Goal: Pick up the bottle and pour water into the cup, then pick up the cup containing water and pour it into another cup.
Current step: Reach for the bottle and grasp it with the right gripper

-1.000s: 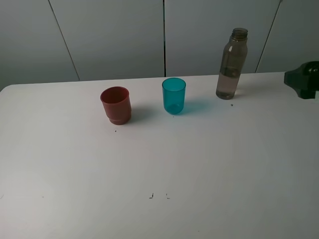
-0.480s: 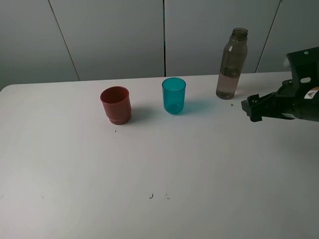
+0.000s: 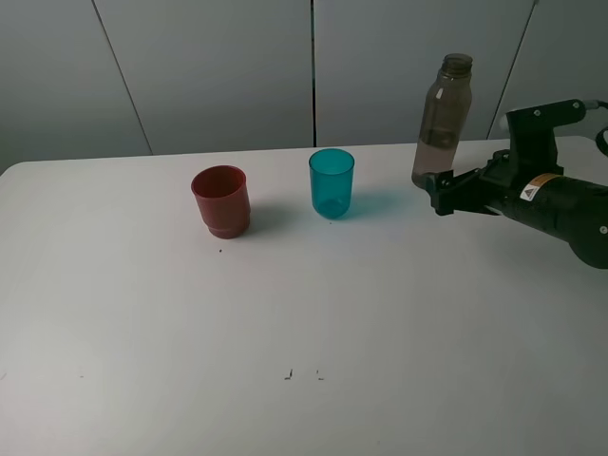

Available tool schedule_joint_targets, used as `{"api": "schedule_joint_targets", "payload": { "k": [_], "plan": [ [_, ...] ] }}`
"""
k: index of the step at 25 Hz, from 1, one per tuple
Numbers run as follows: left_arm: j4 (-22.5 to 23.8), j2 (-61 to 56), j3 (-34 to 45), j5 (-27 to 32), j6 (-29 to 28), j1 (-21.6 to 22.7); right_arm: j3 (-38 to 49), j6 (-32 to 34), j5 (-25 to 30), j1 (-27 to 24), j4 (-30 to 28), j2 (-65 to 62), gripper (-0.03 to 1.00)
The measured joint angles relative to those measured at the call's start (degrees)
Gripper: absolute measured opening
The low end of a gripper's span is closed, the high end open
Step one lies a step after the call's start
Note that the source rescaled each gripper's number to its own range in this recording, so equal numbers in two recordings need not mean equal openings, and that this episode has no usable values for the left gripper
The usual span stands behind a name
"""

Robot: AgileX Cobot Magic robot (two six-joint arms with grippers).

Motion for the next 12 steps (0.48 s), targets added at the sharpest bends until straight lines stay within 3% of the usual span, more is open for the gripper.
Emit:
{"api": "schedule_joint_targets", "payload": {
  "k": [12],
  "plan": [
    [0.0, 0.0, 0.0, 0.0, 0.0, 0.0, -11.5, 4.7, -0.6, -2.9, -0.3, 9.0, 1.00]
  ]
}}
